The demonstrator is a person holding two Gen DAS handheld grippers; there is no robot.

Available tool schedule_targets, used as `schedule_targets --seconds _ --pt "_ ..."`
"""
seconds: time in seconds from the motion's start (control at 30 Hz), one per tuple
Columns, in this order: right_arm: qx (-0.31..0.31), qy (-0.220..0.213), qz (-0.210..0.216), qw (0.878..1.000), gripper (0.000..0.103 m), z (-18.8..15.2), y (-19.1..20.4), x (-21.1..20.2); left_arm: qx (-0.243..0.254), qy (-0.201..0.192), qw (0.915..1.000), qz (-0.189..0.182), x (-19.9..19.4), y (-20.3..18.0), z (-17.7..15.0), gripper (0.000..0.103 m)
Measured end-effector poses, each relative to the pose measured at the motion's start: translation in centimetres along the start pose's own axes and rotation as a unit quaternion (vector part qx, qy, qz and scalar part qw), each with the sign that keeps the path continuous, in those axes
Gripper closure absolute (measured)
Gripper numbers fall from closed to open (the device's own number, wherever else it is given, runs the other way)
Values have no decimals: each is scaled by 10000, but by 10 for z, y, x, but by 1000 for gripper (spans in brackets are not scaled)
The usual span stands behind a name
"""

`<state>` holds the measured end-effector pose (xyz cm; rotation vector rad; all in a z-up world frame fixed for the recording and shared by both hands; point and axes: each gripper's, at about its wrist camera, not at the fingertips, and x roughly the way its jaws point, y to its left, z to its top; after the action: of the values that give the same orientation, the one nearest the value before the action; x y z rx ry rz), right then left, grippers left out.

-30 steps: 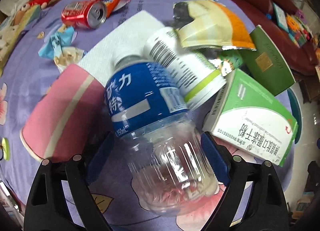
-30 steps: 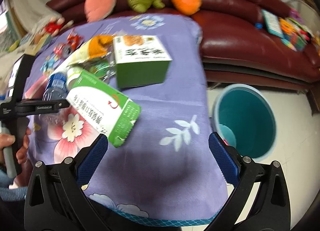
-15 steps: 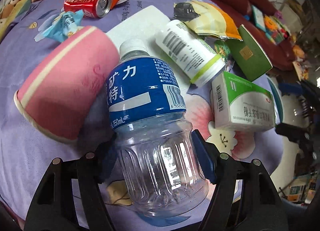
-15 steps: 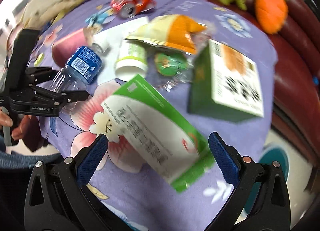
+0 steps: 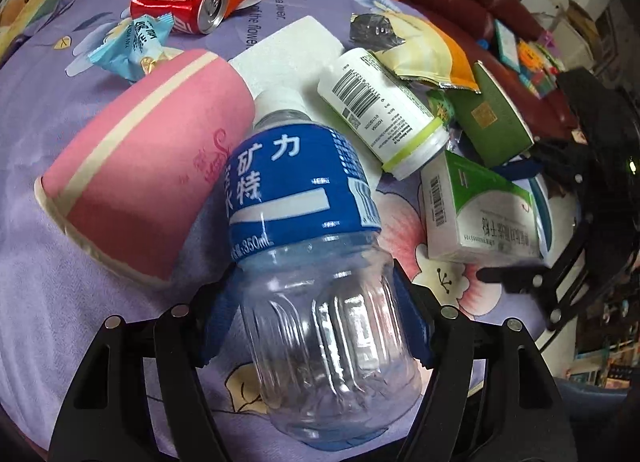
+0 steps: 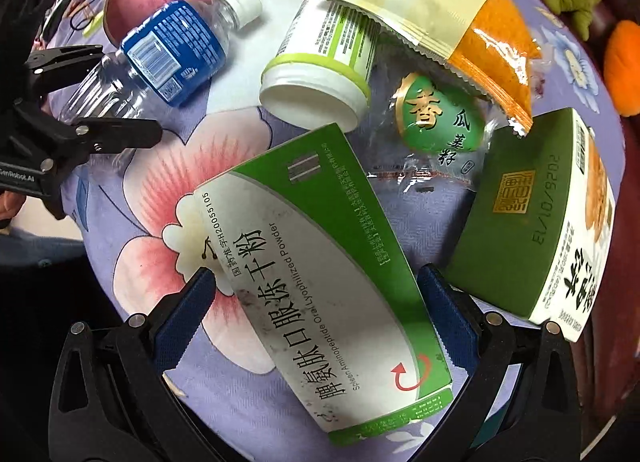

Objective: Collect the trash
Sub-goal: 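Grasp the clear water bottle with the left tool while the right tool grasps the green-white medicine box, then carry the medicine box over the teal bin and release it with the right tool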

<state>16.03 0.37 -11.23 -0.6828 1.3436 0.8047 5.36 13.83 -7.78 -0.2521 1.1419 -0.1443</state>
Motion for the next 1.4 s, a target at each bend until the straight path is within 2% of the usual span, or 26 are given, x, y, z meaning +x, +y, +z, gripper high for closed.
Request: schedule_targets --seconds 0.03,0.07,0.1,0.13,0.2,0.3,0.57,0.67,0.83,1.03,1.1,1.17,1.23,1.37,1.4 --pt "97 -104 -17 9999 7 -3 0 -1 12 -4 10000 40 1 -2 1 30" --pt "289 -185 -52 9994 15 -9 -1 -2 35 -6 10000 83 2 -4 2 30" --pt "419 -199 -75 9989 17 -12 -1 -2 73 -10 9999 148 3 -6 3 30" --pt "545 -269 -107 9981 17 -16 0 -4 148 -13 9995 264 4 -10 3 31" --pt "825 -428 -63 9956 25 -29 4 -11 272 -26 9983 506 6 -16 2 34" --pt "1232 -698 7 9899 28 -41 4 -24 178 -21 9989 441 1 -19 -3 35" --pt "2369 -1524 358 9588 28 -79 -19 -60 225 -69 9985 495 -17 -32 -17 37" --pt "2679 -1835 443 9448 28 -93 -29 -71 238 -115 9990 347 -24 -42 -20 37" --pt "3126 -2269 556 9207 28 -119 -41 -92 595 -278 9976 238 -33 -74 -16 37" --pt "3847 -2897 415 8754 28 -168 -65 -119 1106 -452 9928 -21 -33 -126 5 37" --pt "4120 -3109 207 8562 28 -188 -75 -129 1335 -528 9896 -124 -30 -149 14 37" --pt "4457 -3303 -16 8321 28 -211 -86 -136 1495 -543 9869 -262 -26 -168 25 37" --pt "4722 -3377 -196 8140 28 -229 -99 -140 1677 -545 9835 -402 -19 -191 37 37" --pt "5362 -3456 -571 7680 28 -271 -136 -145 2162 -545 9731 -576 -1 -244 55 37" --pt "5465 -3463 -667 7596 28 -279 -144 -146 2249 -536 9709 -624 2 -254 57 37"
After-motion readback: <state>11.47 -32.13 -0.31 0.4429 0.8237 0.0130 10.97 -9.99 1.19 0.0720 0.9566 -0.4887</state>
